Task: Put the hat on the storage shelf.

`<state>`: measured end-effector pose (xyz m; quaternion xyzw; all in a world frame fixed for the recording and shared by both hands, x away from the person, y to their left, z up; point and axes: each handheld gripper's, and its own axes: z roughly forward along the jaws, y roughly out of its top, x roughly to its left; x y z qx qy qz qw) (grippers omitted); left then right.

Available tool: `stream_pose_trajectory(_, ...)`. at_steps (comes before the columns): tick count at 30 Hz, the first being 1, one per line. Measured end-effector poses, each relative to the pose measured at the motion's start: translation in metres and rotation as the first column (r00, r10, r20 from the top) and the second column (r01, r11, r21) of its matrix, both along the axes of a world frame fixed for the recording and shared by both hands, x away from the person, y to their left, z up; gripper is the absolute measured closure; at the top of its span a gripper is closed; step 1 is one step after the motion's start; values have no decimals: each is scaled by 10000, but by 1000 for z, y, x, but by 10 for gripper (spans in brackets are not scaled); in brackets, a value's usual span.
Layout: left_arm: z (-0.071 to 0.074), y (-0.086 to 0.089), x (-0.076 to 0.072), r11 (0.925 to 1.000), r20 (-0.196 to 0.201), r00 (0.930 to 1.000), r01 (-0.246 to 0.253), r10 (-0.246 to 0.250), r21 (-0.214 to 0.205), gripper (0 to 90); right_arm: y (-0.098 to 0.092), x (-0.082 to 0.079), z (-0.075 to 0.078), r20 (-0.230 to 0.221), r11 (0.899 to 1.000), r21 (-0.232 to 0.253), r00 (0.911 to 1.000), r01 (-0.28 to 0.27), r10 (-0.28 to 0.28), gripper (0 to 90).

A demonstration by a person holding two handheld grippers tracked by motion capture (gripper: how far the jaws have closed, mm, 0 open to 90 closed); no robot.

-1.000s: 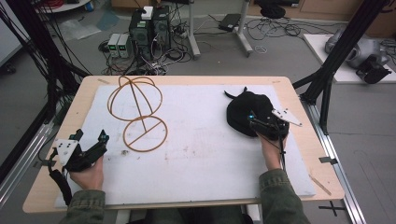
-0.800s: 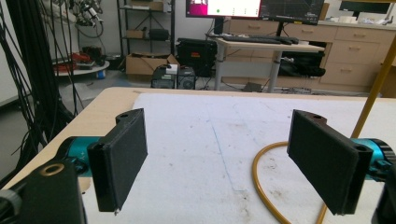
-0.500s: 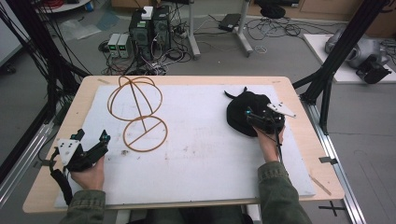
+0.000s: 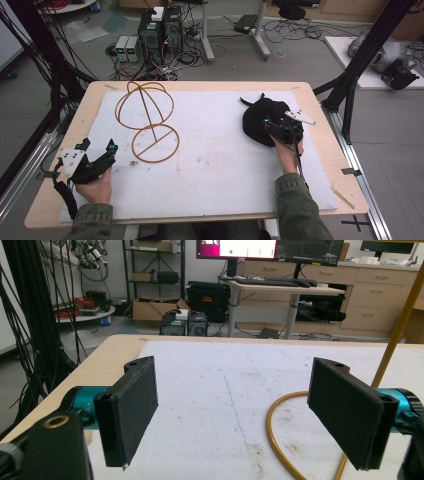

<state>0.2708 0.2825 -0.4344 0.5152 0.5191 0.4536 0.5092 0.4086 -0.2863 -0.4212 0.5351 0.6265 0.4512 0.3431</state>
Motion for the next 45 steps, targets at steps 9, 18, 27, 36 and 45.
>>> stream_pose_trajectory(9,0,0,0,10000,-27,10000,34,-34,-9,205,5,-2,-1,-413,9998,-177,9991,-54,46,769)
stream_pose_trajectory(18,0,0,0,10000,-17,10000,47,-47,9,206,6,-7,4,-314,9997,-104,9993,-205,201,877)
stream_pose_trajectory(27,0,0,1,10000,14,10000,36,-36,-3,207,3,-9,6,-28,9996,-39,9996,-272,272,876)
stream_pose_trajectory(36,0,-1,3,9999,-10,9999,102,-102,16,207,3,-17,13,596,9994,85,9977,-334,328,877)
stream_pose_trajectory(45,0,-2,4,9999,-7,9999,135,-135,4,208,2,-28,27,1442,9987,436,9893,-264,199,876)
